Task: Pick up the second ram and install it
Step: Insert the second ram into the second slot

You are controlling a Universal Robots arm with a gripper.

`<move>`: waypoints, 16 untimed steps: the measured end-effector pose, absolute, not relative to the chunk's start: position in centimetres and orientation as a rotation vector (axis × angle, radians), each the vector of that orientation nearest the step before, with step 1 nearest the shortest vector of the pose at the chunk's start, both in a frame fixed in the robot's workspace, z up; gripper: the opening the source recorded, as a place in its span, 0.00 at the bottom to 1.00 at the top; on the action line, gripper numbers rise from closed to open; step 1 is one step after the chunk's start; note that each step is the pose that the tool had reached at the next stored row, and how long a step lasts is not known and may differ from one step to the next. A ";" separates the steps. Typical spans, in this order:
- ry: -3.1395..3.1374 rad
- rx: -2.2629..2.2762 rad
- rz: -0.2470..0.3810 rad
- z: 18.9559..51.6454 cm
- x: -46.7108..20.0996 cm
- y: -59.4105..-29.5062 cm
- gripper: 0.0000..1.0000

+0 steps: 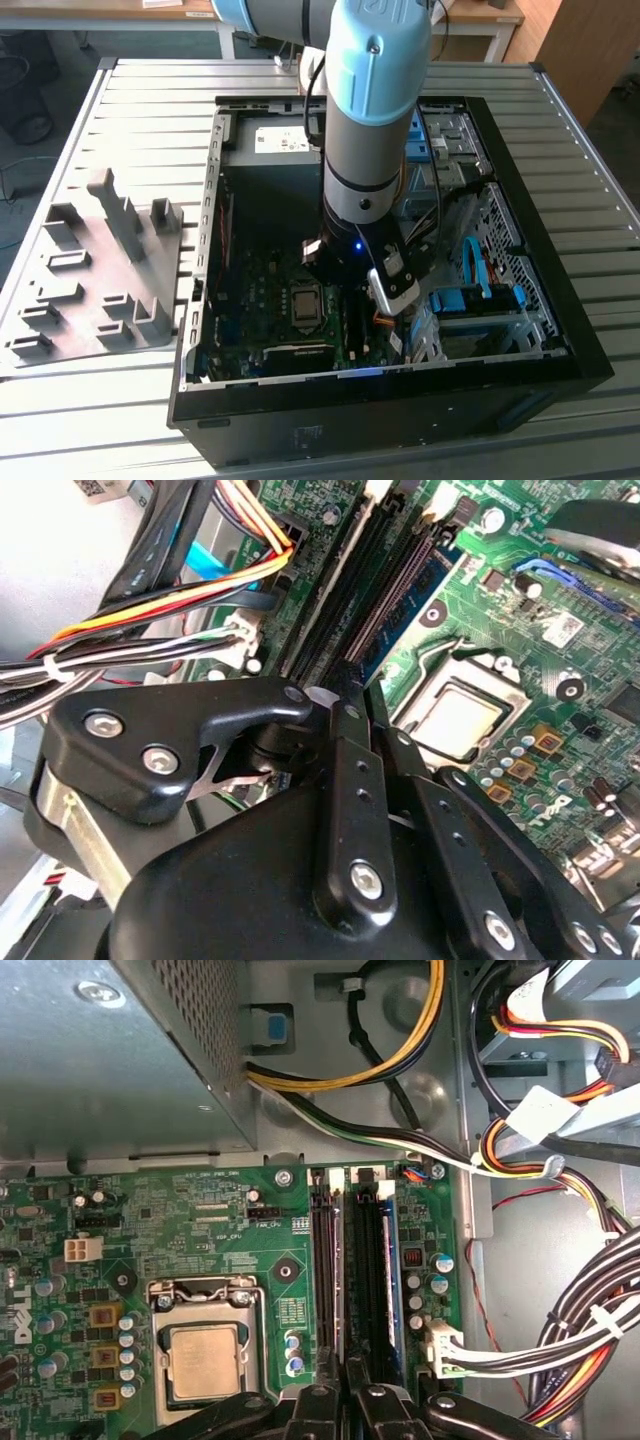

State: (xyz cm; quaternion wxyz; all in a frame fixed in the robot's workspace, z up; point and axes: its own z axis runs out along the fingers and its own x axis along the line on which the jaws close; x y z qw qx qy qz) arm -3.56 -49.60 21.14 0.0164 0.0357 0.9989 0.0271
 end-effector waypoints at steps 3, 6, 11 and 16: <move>3.106 0.109 0.083 21.1 -3.5 -49.6 0.14; 3.106 0.103 0.079 21.2 -3.5 -49.6 0.14; 3.106 0.096 0.074 21.4 -3.5 -49.6 0.14; 3.107 0.086 0.071 21.5 -3.4 -49.6 0.14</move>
